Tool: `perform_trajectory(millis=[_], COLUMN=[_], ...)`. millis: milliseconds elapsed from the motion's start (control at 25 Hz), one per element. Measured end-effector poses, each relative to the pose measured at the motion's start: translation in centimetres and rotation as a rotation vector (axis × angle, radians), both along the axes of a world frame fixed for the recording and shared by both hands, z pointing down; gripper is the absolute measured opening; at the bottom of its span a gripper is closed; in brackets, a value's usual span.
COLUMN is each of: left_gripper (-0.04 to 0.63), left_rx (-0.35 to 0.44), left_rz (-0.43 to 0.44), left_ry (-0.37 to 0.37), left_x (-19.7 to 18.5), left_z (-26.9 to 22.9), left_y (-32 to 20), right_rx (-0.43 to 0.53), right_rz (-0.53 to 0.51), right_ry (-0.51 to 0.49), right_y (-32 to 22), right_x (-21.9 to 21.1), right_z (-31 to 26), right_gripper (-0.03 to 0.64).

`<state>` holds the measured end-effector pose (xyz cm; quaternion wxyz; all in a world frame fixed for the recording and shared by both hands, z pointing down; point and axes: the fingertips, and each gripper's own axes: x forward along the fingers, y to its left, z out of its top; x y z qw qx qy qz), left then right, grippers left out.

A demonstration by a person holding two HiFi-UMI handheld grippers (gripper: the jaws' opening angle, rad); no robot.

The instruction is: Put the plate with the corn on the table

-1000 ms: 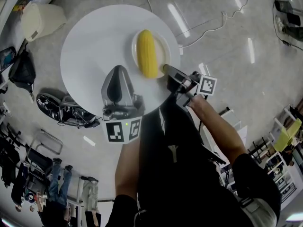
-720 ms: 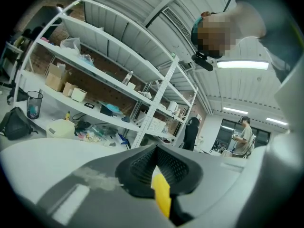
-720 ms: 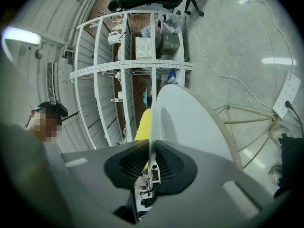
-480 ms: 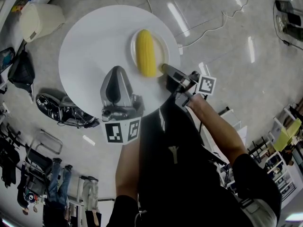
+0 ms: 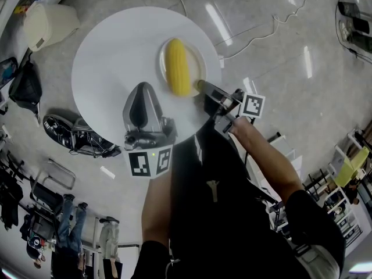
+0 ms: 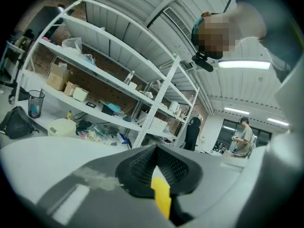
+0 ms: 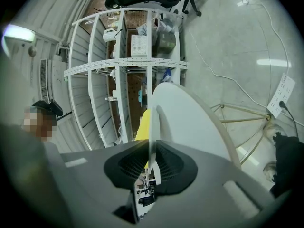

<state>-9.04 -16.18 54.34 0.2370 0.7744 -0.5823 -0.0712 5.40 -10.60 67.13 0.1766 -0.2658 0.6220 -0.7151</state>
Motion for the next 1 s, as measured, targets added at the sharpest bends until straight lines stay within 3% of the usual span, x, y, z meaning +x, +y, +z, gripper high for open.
perform_trajectory(millis=[1000], left_gripper=[0.003], left_rx=[-0.008], left_rz=[0.014], left_ry=[0.011], left_x=[0.0], left_z=[0.8], left_y=[0.0], right_rx=[-0.087], right_rz=[-0.023], right_ry=[0.162], right_y=[0.6], right_x=[0.1], right_z=[1.5], right_gripper=[0.049])
